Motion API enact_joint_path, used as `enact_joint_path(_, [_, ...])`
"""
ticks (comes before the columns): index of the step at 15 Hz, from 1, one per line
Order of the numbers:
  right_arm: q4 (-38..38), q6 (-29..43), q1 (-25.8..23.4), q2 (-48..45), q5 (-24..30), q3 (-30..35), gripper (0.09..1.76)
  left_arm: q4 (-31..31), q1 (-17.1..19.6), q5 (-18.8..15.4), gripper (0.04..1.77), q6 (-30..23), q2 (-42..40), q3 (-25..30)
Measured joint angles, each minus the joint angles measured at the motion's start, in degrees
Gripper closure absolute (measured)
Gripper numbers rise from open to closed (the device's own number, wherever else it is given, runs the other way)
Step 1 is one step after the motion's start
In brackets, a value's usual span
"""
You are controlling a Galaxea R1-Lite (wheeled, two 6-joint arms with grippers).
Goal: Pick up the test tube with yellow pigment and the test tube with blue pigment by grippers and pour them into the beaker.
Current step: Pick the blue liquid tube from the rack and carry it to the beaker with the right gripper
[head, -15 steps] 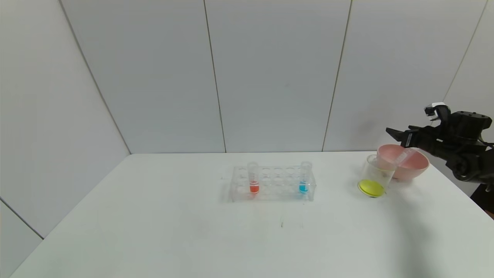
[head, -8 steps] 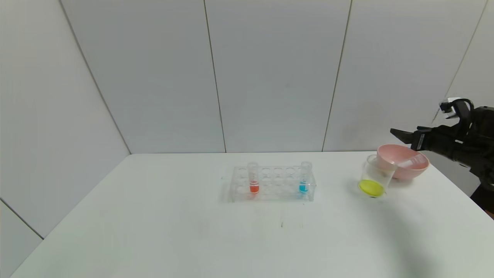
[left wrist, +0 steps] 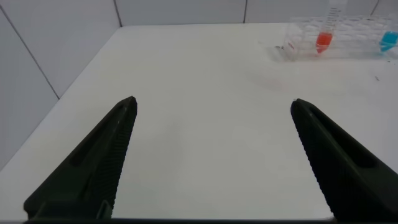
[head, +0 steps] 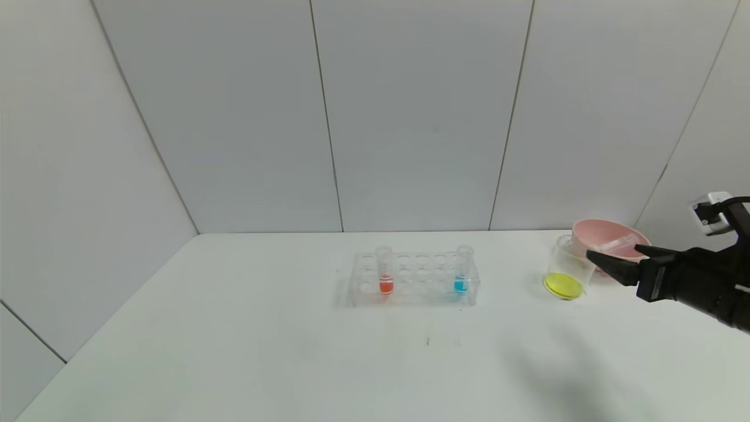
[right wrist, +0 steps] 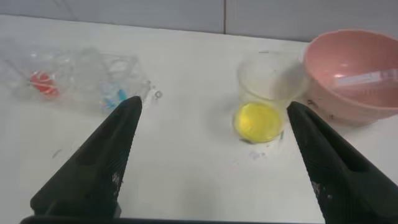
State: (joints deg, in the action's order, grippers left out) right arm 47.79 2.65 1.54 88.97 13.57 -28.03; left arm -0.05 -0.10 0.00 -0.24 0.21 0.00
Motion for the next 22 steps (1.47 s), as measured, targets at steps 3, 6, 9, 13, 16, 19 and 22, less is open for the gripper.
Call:
enact_joint_path(3, [0.1, 4.2, 12.3, -2.9, -13.6, 3.8, 0.16, 0.0, 0.0, 0.0, 0.05, 0.0, 0.0, 0.0])
enact_joint_path(6, [0.3, 7.4, 23.6, -2.5, -26.0, 4.3, 0.15, 0.0, 0.0, 0.0, 0.05, 0.0, 0.0, 0.0])
enact_joint_path(9, [3.0, 9.4, 33.3, 2.0, -36.9, 2.9, 0.15, 0.0, 0.0, 0.0, 0.05, 0.0, 0.0, 0.0])
enact_joint_path(13, [8.5, 9.8, 39.6, 11.0, -44.3, -1.1, 0.15, 0.0, 0.0, 0.0, 0.05, 0.0, 0.0, 0.0])
enact_joint_path(16, [8.9, 10.0, 40.4, 15.8, -44.7, -4.3, 0.15, 0.0, 0.0, 0.0, 0.05, 0.0, 0.0, 0.0])
enact_joint_path(19, [9.3, 10.0, 39.8, 19.9, -44.3, -8.4, 0.15, 0.0, 0.0, 0.0, 0.05, 0.0, 0.0, 0.0])
enact_joint_path(22, [9.0, 9.7, 38.6, 24.1, -43.9, -13.9, 0.15, 0.0, 0.0, 0.0, 0.05, 0.0, 0.0, 0.0])
